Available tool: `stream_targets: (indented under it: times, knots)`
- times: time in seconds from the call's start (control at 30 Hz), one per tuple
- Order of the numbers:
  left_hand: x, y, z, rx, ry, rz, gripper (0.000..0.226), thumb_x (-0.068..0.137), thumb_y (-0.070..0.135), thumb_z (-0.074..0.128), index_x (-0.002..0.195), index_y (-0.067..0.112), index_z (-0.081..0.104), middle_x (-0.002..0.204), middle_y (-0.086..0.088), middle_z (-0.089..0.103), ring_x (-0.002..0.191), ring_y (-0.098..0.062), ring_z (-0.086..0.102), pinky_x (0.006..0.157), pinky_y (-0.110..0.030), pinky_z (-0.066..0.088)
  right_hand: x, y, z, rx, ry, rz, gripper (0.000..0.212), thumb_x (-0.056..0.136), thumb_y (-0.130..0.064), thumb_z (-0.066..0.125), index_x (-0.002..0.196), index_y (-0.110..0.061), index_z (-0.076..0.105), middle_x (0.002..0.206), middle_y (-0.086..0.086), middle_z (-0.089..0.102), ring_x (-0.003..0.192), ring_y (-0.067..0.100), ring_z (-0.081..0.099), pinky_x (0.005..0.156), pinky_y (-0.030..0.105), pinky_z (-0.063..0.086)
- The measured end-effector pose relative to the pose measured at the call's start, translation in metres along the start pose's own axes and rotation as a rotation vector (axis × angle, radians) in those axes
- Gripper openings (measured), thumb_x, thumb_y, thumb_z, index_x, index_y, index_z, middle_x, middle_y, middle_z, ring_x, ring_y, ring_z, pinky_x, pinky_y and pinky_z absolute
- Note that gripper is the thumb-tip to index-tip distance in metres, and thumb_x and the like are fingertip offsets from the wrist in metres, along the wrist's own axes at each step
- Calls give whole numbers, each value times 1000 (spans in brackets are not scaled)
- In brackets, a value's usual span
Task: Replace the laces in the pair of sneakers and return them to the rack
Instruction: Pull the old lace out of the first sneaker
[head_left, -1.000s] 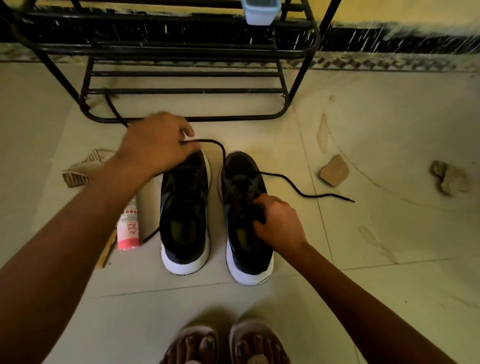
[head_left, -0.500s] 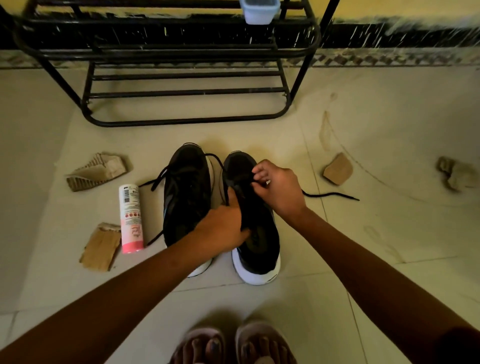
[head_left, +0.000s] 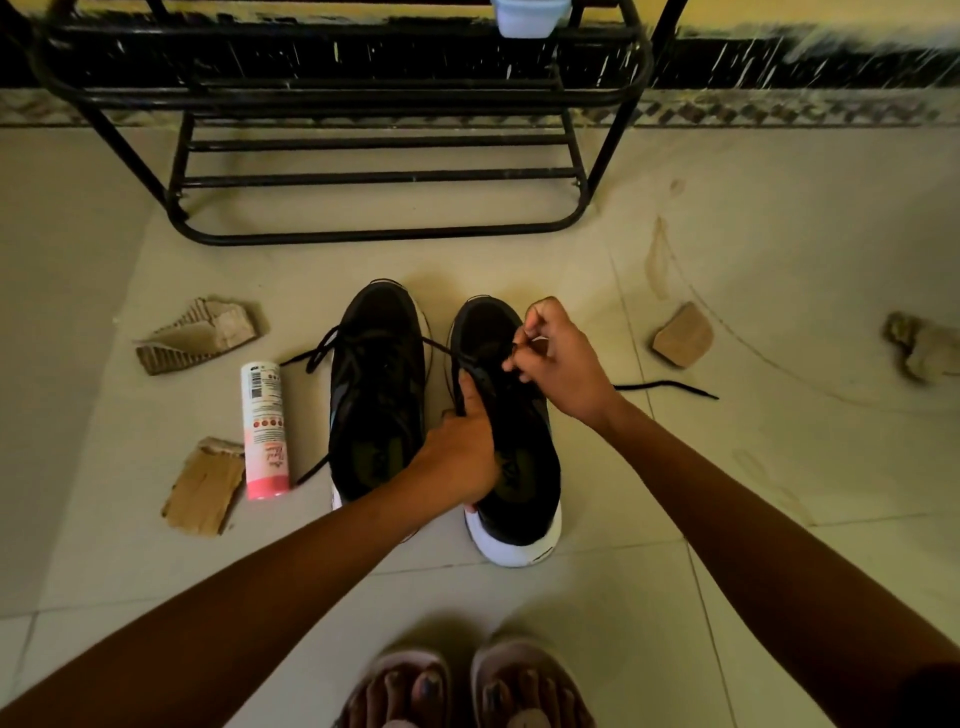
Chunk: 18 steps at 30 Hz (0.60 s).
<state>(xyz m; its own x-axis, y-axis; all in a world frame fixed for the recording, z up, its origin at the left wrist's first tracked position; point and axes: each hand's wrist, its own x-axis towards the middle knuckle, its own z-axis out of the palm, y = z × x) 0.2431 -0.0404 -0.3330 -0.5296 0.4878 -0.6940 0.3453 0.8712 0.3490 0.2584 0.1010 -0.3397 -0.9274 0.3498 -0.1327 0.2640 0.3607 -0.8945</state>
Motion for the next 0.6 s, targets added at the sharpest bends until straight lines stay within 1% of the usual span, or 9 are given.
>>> stream_targets:
  times: [0.1,0.17,0.2,0.27,0.33,0.37,0.43,0.53,0.6]
  knots:
    - [-4,2,-3,2,-22,-5,110,86,9,62,140,17,-34,128,-24,48,109,-37,55,93,-46,48,5,1,-16,-56,-114,-35,33,79,6,58,84,-25,48,78,-4,52,67,3,52,63,19,42]
    - [-7,4,-5,-9,-36,-5,108,87,7,60,141,18,-33,129,-23,49,109,-36,56,92,-43,49,9,-3,-26,-288,-180,-80,30,74,5,63,89,-20,56,85,0,55,69,-1,53,66,17,47]
    - [-7,5,-5,-14,-44,-4,108,87,6,60,141,19,-33,129,-22,49,109,-36,56,91,-44,49,9,-4,-27,-488,-160,-116,29,73,2,64,93,-18,60,92,1,56,74,5,56,68,23,50]
    - [-8,7,-5,-23,-58,-13,108,87,5,59,140,21,-33,130,-22,47,109,-36,55,92,-45,49,6,-2,-23,-836,7,-216,27,76,-2,63,99,-15,65,104,5,57,78,21,60,68,30,49]
    - [-9,9,-5,-23,-58,-26,107,87,5,59,141,20,-33,130,-23,46,110,-36,54,93,-45,48,0,8,-15,-863,206,-360,20,74,-1,65,92,-9,70,100,9,62,73,27,62,65,28,47]
    - [-9,9,-5,-18,-57,-28,107,87,5,59,141,20,-32,130,-23,46,111,-35,54,94,-44,48,-4,12,-13,-785,292,-376,16,75,-1,64,88,-8,71,96,8,64,73,25,62,67,27,46]
    - [-11,8,-6,-1,-64,-25,105,89,7,58,141,18,-32,131,-23,45,111,-34,54,95,-43,47,-4,13,-15,-412,387,-181,16,82,-2,60,89,-10,72,89,2,69,77,16,63,72,23,47]
    - [-11,9,-6,-9,-76,-24,106,89,6,58,140,18,-34,129,-23,47,108,-34,56,92,-41,49,-4,2,-18,344,274,255,14,89,-1,54,94,-11,63,72,1,66,70,10,64,72,24,54]
    - [-10,10,-6,-15,-80,-35,108,87,4,59,139,18,-35,129,-22,48,107,-34,56,90,-41,50,-6,-3,-16,662,233,418,8,93,-8,54,89,-13,57,57,-1,56,62,13,61,72,30,56]
